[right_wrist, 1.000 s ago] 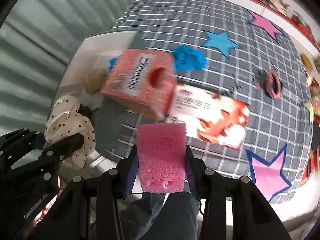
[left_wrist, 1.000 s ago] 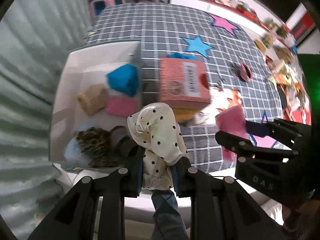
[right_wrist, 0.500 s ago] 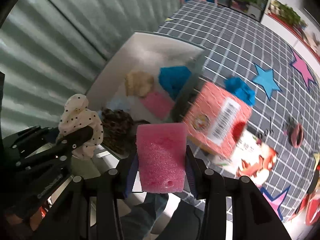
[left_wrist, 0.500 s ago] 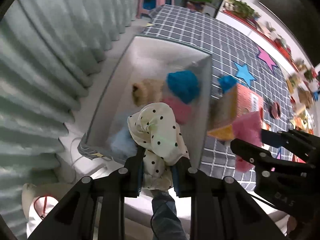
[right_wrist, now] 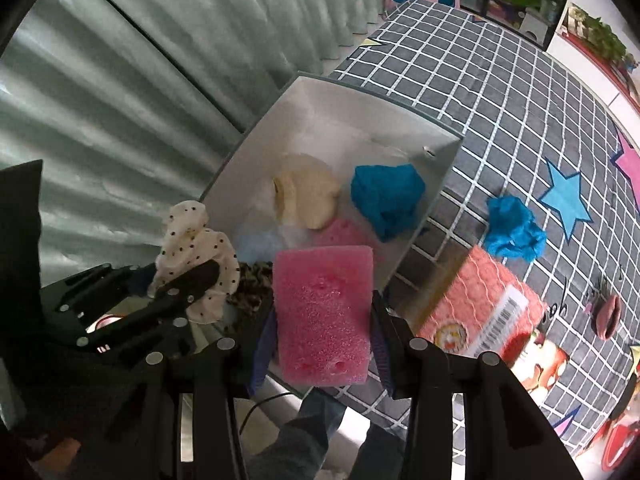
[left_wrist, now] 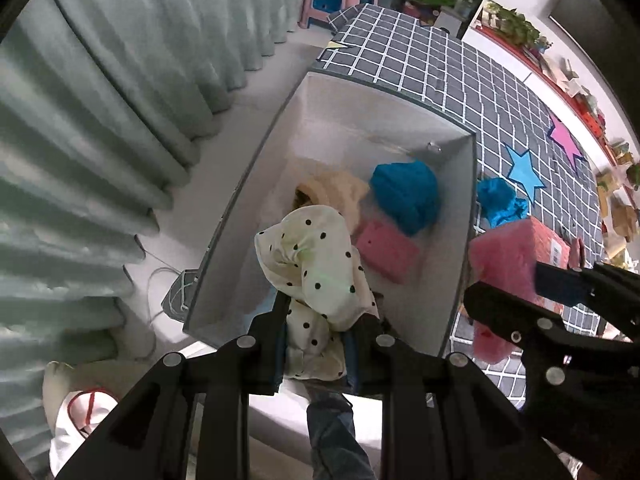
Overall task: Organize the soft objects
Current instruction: 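Lower the scrunchie and foam block into the white box and open both tools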
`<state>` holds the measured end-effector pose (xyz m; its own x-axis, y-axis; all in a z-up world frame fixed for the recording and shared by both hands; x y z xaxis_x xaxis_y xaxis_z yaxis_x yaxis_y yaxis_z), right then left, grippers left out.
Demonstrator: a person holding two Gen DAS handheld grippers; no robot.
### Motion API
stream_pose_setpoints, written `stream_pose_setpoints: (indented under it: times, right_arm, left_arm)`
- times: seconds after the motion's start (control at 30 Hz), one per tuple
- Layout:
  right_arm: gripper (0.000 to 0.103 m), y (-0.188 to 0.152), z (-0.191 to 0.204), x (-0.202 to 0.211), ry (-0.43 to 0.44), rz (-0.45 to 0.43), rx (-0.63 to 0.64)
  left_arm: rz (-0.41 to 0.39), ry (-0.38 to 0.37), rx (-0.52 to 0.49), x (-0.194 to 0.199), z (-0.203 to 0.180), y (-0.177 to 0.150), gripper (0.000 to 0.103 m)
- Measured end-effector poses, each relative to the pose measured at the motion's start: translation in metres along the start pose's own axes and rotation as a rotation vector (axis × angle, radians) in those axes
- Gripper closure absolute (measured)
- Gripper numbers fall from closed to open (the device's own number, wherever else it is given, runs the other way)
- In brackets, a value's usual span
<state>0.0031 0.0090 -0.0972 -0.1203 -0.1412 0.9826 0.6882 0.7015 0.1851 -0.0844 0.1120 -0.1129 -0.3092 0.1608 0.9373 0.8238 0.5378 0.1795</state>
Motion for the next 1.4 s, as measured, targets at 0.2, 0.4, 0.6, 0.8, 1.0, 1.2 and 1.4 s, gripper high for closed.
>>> stream_pose_setpoints:
  times: [0.2, 0.4, 0.6, 0.8, 1.0, 1.2, 1.4]
  right_arm:
    - [0.058, 0.013, 0.0, -0.005, 0.0, 0.013, 0.009]
    - [0.058, 0.021, -0.001, -0.01, 0.001, 0.025, 0.015]
    - [0.058, 0.024, 0.003, -0.012, 0.003, 0.031, 0.03]
    - [0.058, 0.026, 0.004, -0.017, 0.0, 0.04, 0.034]
    - [0.058, 0.027, 0.005, -0.02, 0.002, 0.047, 0.034]
    - [0.058, 0.027, 0.005, -0.023, 0.001, 0.053, 0.035]
    - [0.058, 0.027, 0.003, -0.028, 0.009, 0.069, 0.017]
  left_arm:
    - [0.016, 0.005, 0.022, -0.01, 0.005, 0.005, 0.078]
    - [0.022, 0.013, 0.028, -0.015, 0.007, 0.009, 0.077]
    - [0.031, 0.024, 0.036, -0.02, 0.012, 0.01, 0.077]
    - [0.041, 0.035, 0.03, -0.024, 0.013, 0.01, 0.077]
    - [0.048, 0.04, 0.031, -0.027, 0.012, 0.01, 0.077]
    - [0.053, 0.044, 0.028, -0.03, 0.012, 0.011, 0.077]
    - [0.068, 0.047, 0.033, -0.035, 0.014, 0.008, 0.077]
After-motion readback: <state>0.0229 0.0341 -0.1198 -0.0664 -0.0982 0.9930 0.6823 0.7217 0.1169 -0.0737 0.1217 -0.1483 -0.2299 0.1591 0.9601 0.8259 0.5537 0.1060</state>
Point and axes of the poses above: each gripper's, at about its wrist camera, not at the fingertips, and x roughly against the way its jaws point, z to its left, y to its top, the point moved 4 cm from there along -x, roughly the way its jaws point, and after that the axes turned 15 degrees about -y, right-handed, at the moved point
